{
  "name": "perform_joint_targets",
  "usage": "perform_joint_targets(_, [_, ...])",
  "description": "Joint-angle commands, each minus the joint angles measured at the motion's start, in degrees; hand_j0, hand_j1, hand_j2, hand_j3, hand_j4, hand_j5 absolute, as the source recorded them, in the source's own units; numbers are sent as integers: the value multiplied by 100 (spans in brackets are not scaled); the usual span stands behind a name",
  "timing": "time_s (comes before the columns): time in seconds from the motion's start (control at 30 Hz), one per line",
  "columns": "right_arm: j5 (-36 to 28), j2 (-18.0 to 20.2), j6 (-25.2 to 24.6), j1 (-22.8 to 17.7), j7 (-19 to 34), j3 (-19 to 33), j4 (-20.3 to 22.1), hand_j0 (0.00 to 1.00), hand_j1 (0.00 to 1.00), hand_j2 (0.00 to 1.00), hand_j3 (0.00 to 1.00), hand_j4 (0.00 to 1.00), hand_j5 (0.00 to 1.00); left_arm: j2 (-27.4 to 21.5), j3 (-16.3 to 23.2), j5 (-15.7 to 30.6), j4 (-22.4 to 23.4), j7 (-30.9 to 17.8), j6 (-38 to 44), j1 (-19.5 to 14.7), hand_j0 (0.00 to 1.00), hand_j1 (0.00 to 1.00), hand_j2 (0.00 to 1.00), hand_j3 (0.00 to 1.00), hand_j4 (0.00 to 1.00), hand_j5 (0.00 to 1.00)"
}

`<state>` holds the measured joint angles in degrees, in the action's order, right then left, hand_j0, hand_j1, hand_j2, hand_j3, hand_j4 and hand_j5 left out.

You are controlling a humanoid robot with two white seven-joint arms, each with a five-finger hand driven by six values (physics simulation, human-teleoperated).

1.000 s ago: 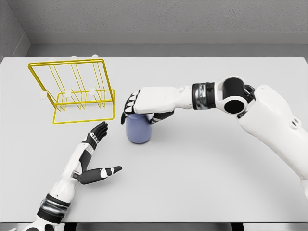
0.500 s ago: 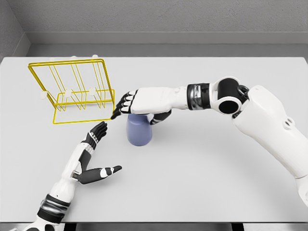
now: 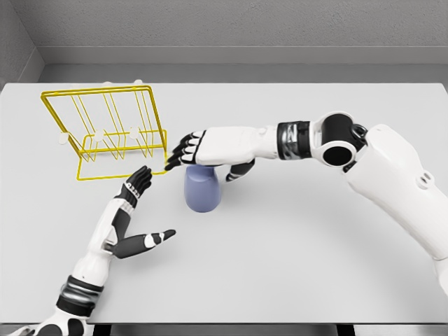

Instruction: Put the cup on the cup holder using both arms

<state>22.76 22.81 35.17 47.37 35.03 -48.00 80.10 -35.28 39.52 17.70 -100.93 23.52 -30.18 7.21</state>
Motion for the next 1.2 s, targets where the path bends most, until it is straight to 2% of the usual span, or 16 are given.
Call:
perform_joint_targets(0.0, [-52, 206, -17, 0, -3, 185, -12, 100, 100, 100, 100, 100, 100, 118, 12, 163, 4, 4, 4, 9, 100, 100, 100, 100, 100, 100])
perform_joint_targets(0.1, [-61, 768, -17, -18, -3, 607, -21, 100, 100, 100, 100, 100, 100, 144, -14, 269, 4, 13, 443, 9, 100, 100, 100, 100, 100, 100])
perform_joint_targets(0.2, [-114, 1665, -17, -422, -3, 1257, -21, 100, 100, 100, 100, 100, 100, 153, -23, 260, 4, 13, 461, -18, 100, 100, 100, 100, 100, 100])
perform_joint_targets(0.33, [-254, 2087, -17, -703, -3, 1486, 50, 100, 100, 100, 100, 100, 100, 390, -23, 278, 4, 267, 505, 35, 100, 100, 100, 100, 100, 100])
perform_joint_targets(0.37, [-395, 2395, -17, -808, -3, 1609, 94, 100, 100, 100, 100, 100, 100, 408, -14, 392, 4, 303, 522, 26, 100, 100, 100, 100, 100, 100])
perform_joint_targets(0.4, [-483, 2448, -17, -1019, -3, 1785, 269, 100, 100, 100, 100, 100, 100, 417, -14, 445, 4, 303, 592, 9, 100, 100, 100, 100, 100, 100])
perform_joint_targets(0.47, [-492, 2483, -17, -1064, -3, 1794, 533, 100, 100, 100, 100, 100, 100, 417, -14, 480, 4, 312, 812, -53, 100, 100, 100, 100, 100, 100])
perform_joint_targets(0.5, [-492, 2720, -17, -1090, -3, 1794, 770, 100, 100, 100, 100, 100, 100, 434, -14, 480, 4, 320, 891, -62, 100, 100, 100, 100, 100, 100])
perform_joint_targets(0.57, [-492, 2764, -17, -1081, -3, 1592, 1017, 100, 100, 100, 100, 100, 100, 452, -14, 480, 4, 312, 1023, -70, 100, 100, 100, 100, 100, 100])
perform_joint_targets(0.67, [-492, 2659, -17, -1187, -3, 1495, 990, 100, 100, 100, 100, 100, 100, 452, -5, 427, 12, 303, 1102, -132, 100, 100, 100, 100, 100, 100])
perform_joint_targets(0.8, [-492, 2659, -17, -1037, -163, 1407, 938, 100, 100, 100, 100, 100, 100, 531, 21, 357, 21, 268, 1111, -202, 100, 100, 100, 100, 100, 100])
perform_joint_targets(0.87, [-492, 2650, -17, -1046, -260, 1381, 753, 100, 100, 100, 100, 100, 100, 531, 39, 348, 21, 268, 1102, -246, 100, 100, 100, 100, 100, 100])
perform_joint_targets(0.97, [-492, 2536, -17, -1046, -260, 1021, 498, 100, 100, 100, 100, 100, 100, 522, 65, 348, 30, 276, 1111, -343, 100, 100, 100, 100, 100, 100])
perform_joint_targets(1.03, [-474, 2430, -17, -976, -5, 1021, 252, 100, 100, 100, 100, 100, 100, 522, 74, 339, 30, 276, 1111, -387, 100, 100, 100, 100, 100, 100])
perform_joint_targets(1.1, [-474, 2316, -17, -897, -3, 1029, 199, 100, 100, 100, 100, 100, 100, 531, 91, 243, 30, 285, 1128, -448, 100, 100, 100, 100, 100, 100])
perform_joint_targets(1.17, [-474, 2316, -17, -888, -3, 1056, -126, 100, 100, 100, 100, 100, 100, 584, 100, 234, 30, 285, 1146, -475, 100, 100, 100, 100, 100, 100])
